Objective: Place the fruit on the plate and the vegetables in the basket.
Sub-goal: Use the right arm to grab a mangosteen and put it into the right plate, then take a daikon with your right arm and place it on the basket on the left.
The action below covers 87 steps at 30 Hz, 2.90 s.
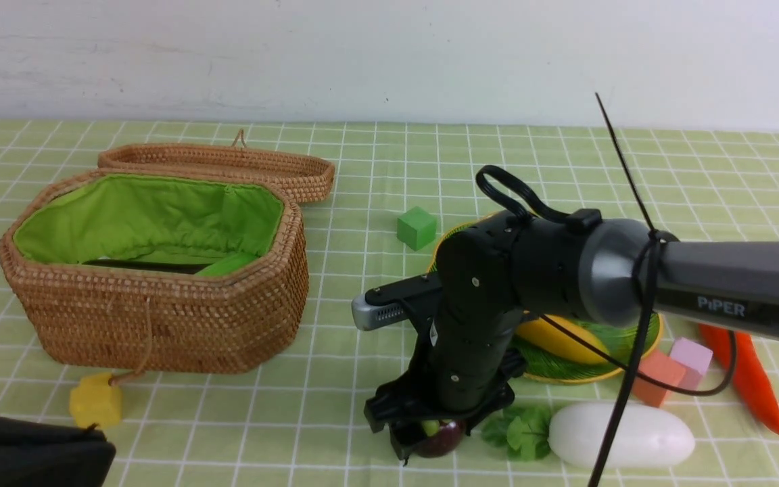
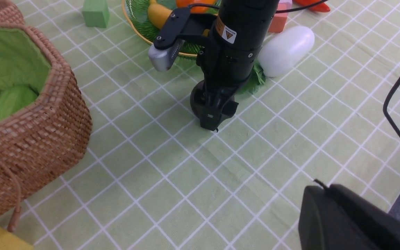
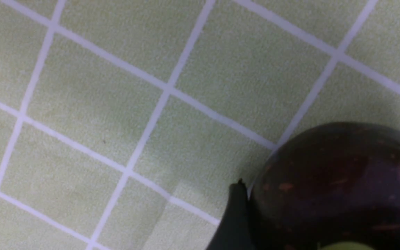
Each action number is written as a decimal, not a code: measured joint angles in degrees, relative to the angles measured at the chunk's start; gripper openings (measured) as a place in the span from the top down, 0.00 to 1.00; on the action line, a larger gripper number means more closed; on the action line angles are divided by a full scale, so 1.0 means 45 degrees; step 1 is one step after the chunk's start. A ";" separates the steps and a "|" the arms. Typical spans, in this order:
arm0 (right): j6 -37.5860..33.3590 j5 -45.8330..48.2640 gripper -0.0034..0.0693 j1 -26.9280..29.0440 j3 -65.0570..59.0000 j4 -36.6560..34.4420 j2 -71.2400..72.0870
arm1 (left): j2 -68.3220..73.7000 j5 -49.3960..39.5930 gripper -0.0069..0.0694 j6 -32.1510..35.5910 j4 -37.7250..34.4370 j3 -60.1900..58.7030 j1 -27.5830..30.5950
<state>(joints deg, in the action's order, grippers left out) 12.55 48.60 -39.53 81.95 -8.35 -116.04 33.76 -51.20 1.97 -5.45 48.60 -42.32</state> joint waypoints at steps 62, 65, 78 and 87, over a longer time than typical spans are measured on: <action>0.0001 -0.5264 0.04 0.4089 0.0641 0.1251 0.0769 | 0.0000 0.3997 0.92 0.0338 -0.0085 0.0000 0.0000; 0.0001 -0.5181 0.02 0.4089 0.0726 0.1492 0.0769 | 0.0000 0.3966 0.92 0.0313 -0.0212 0.0000 0.0000; -0.1840 0.0701 0.33 0.4089 0.1491 0.1326 0.3382 | 0.0000 0.3955 0.91 0.0297 -0.0366 0.0000 0.0000; -0.3353 0.4289 0.83 0.4089 -0.1419 0.1140 0.6682 | 0.0000 0.2859 0.90 0.0336 -0.0379 0.0000 0.0000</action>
<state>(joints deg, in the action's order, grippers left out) -2.54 67.90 -21.13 75.56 -3.22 -85.97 33.76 -38.33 3.48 -7.16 48.60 -42.32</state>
